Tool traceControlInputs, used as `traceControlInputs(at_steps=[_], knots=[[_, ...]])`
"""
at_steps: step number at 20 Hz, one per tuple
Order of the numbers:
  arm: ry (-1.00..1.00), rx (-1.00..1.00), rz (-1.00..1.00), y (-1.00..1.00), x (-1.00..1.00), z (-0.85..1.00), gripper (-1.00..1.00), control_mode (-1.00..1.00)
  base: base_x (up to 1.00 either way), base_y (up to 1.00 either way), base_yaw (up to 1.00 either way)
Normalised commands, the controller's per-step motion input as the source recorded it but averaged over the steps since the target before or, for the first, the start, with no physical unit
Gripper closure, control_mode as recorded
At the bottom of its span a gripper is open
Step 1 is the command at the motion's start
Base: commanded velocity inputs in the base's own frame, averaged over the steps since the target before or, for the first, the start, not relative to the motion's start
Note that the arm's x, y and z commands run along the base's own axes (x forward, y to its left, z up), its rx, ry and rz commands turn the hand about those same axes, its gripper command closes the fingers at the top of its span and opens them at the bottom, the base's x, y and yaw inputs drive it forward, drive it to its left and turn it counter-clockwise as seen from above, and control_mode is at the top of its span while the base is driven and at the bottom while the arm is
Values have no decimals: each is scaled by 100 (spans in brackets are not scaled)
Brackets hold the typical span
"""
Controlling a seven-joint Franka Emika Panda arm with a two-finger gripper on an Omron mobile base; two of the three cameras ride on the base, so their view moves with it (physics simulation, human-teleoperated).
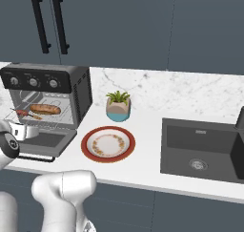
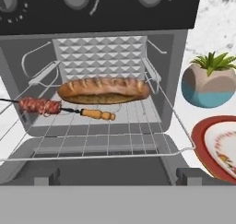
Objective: Pick up the kebab skewer and baguette bread, and place them inside the toaster oven. Close the toaster oven door and start by setting the timer.
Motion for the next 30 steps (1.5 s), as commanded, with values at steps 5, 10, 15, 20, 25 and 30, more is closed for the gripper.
traceControlInputs(at_steps=[5, 10, 15, 20, 25, 30], knots=[[-2, 0, 9, 19, 15, -1, -100, -100, 0, 0, 0], [-3, 0, 3, 19, 3, -1, -100, -100, 0, 0, 0], [-3, 0, 0, 13, 1, 0, -100, -100, 0, 0, 0], [-1, 0, 0, 14, 0, -9, -100, -100, 0, 0, 0], [0, 1, 0, 4, 2, -7, -100, -100, 0, 0, 0], [0, 6, -1, 0, 20, 0, -100, -100, 0, 0, 0]])
